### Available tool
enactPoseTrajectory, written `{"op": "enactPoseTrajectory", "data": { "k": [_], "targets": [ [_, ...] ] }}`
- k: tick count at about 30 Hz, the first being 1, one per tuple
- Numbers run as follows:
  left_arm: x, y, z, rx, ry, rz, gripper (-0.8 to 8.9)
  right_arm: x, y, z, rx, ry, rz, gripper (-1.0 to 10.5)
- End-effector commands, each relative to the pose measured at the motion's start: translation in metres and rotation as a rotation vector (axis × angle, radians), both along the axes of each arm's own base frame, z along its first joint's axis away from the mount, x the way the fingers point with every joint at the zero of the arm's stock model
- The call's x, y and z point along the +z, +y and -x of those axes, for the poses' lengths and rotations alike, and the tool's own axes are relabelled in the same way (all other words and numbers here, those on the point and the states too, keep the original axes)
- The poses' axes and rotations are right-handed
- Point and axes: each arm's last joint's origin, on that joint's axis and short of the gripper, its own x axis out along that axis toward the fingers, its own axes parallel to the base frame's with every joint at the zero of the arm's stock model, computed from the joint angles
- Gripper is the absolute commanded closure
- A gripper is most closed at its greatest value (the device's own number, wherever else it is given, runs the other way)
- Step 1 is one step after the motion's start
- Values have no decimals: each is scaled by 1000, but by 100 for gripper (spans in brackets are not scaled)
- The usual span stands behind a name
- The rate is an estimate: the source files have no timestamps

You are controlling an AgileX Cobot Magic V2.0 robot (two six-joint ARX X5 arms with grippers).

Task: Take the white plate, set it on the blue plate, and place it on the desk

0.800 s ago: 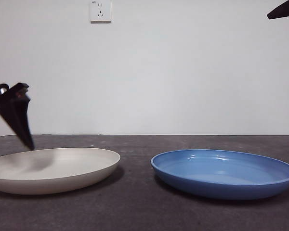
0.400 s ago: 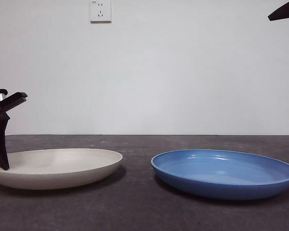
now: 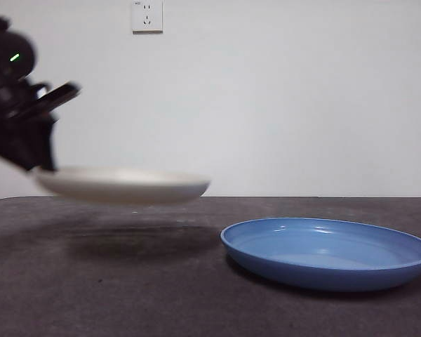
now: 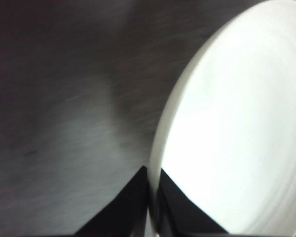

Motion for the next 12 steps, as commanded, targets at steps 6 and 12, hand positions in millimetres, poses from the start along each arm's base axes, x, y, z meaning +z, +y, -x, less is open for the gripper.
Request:
{"op": "enactPoseTrajectory", "data": {
  "k": [6, 12],
  "targets": [
    [31, -67, -1, -124, -57, 45, 804, 1, -5, 24, -62, 17, 72, 350],
    [34, -118, -8, -229, -80, 64, 804, 3, -12, 49, -148, -13, 147, 350]
  ]
}}
